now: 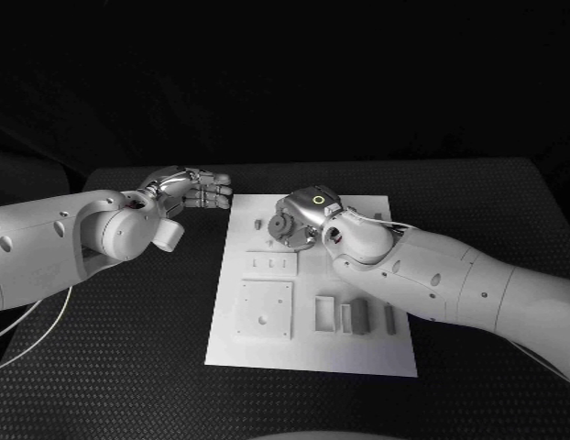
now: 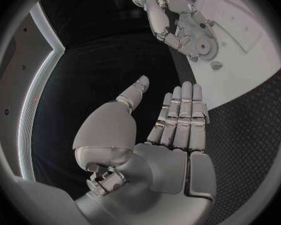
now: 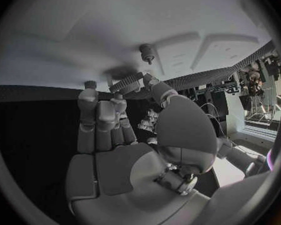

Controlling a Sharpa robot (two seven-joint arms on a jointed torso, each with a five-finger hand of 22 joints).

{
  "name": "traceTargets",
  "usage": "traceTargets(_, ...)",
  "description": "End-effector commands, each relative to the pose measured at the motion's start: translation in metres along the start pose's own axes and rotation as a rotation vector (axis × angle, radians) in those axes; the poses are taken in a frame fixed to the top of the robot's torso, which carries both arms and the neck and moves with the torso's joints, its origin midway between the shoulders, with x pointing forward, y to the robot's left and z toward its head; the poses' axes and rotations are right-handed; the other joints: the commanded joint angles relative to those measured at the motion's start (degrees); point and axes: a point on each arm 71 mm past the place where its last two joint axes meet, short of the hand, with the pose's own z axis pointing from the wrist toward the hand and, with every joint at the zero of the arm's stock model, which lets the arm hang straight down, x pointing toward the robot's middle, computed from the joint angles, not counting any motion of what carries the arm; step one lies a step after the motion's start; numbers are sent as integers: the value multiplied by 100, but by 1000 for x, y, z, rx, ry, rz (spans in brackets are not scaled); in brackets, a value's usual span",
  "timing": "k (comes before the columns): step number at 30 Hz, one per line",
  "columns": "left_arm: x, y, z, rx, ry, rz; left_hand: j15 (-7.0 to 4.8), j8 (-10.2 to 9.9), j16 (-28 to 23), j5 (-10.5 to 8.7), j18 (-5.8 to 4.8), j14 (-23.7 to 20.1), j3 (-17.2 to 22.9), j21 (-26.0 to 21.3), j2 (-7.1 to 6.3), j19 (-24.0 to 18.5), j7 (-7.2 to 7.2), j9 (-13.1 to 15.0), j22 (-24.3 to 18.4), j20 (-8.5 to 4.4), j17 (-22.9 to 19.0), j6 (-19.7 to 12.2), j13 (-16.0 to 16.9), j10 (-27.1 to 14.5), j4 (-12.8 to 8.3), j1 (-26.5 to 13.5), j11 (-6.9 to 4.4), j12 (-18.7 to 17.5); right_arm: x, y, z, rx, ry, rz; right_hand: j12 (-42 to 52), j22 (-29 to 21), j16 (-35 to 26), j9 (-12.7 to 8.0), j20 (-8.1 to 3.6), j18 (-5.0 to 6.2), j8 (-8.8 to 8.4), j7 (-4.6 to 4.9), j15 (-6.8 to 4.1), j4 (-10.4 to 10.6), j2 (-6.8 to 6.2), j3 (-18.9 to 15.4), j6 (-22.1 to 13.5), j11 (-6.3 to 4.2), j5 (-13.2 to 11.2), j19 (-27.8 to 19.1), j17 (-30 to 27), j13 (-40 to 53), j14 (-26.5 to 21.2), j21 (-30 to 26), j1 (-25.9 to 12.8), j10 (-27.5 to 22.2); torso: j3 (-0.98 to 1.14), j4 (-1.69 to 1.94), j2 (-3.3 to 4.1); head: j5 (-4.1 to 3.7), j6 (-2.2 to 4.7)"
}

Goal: Assemble the parts on the task board

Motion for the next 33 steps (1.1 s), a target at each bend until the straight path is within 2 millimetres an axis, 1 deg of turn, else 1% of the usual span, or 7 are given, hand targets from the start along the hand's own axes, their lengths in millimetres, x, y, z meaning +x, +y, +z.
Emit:
traceTargets(1, 1, -1, 0, 8, 5, 2, 10, -5, -22, 19, -61, 50, 4, -29, -35, 11, 109, 0, -9, -12, 7, -38, 8, -41, -8, -16, 12, -37, 2, 0, 0, 4, 21, 12, 11, 103, -15, -1, -25, 397, -33, 76, -29, 65, 5, 8, 31, -34, 23, -32, 8, 0, 7, -12, -71, -24, 1, 4, 2, -5, 1)
traceTargets(15, 1, -1, 1, 7, 5, 2, 10, -3, -24, 19, -62, 51, 3, -29, -31, 12, 109, 1, -9, -11, 9, -38, 9, -40, -4, -24, 12, -38, 3, -3, 0, 25, 16, 10, 19, 111, 2, 24, -57, 397, 1, 53, -49, 231, 94, 88, 91, -56, 24, -22, 18, 4, 13, 4, -138, -15, 3, 3, 1, -13, 4)
traceTargets(21, 1, -1, 1, 6, 5, 2, 11, -2, -25, 19, -62, 51, 3, -29, -29, 12, 109, 1, -9, -11, 10, -37, 10, -40, -2, -28, 12, -38, 3, -4, 0, 27, 14, 12, 17, 110, 7, 37, -68, 397, 9, 38, -63, 504, 131, 143, 106, -70, 74, -23, 19, 1, 19, 12, -306, -1, 1, 7, 0, -14, 3)
traceTargets(27, 1, -1, 1, 6, 5, 3, 11, -1, -26, 19, -62, 51, 2, -29, -28, 12, 108, 1, -9, -11, 11, -37, 10, -40, -2, -31, 12, -38, 3, -4, 0, 26, 15, 14, 15, 114, 10, 40, -82, 397, 0, 39, -65, 641, 58, 154, 90, -71, 81, -33, 21, 1, 16, 21, -362, -3, 4, 4, -1, -16, 5)
traceTargets(28, 1, -1, 1, 6, 5, 2, 11, -1, -27, 19, -62, 51, 3, -29, -27, 12, 108, 2, -9, -11, 11, -37, 10, -40, -2, -32, 12, -38, 3, -4, 0, 27, 15, 14, 15, 115, 10, 40, -88, 397, -8, 41, -63, 650, 10, 139, 76, -67, 22, -41, 22, 3, 12, 24, -352, -6, 3, 3, 1, -15, 7)
traceTargets(31, 1, -1, 1, 5, 5, 3, 11, 0, -27, 19, -62, 52, 3, -29, -27, 12, 108, 2, -9, -11, 12, -37, 10, -40, -2, -32, 12, -38, 3, -5, 0, 27, 13, 14, 13, 114, 10, 41, -90, 397, -12, 45, -59, 708, -12, 116, 70, -64, -55, -51, 23, 3, 8, 25, -386, -9, 1, 6, 1, -17, 6)
traceTargets(33, 1, -1, 1, 5, 4, 3, 11, 0, -27, 19, -62, 52, 3, -29, -27, 12, 108, 2, -9, -11, 12, -37, 10, -40, -2, -33, 12, -39, 3, -5, 0, 28, 14, 18, 12, 112, 10, 41, -88, 397, -16, 47, -57, 851, -20, 95, 67, -63, -73, -61, 24, 3, 5, 23, -505, -11, 0, 6, 0, -17, 7)
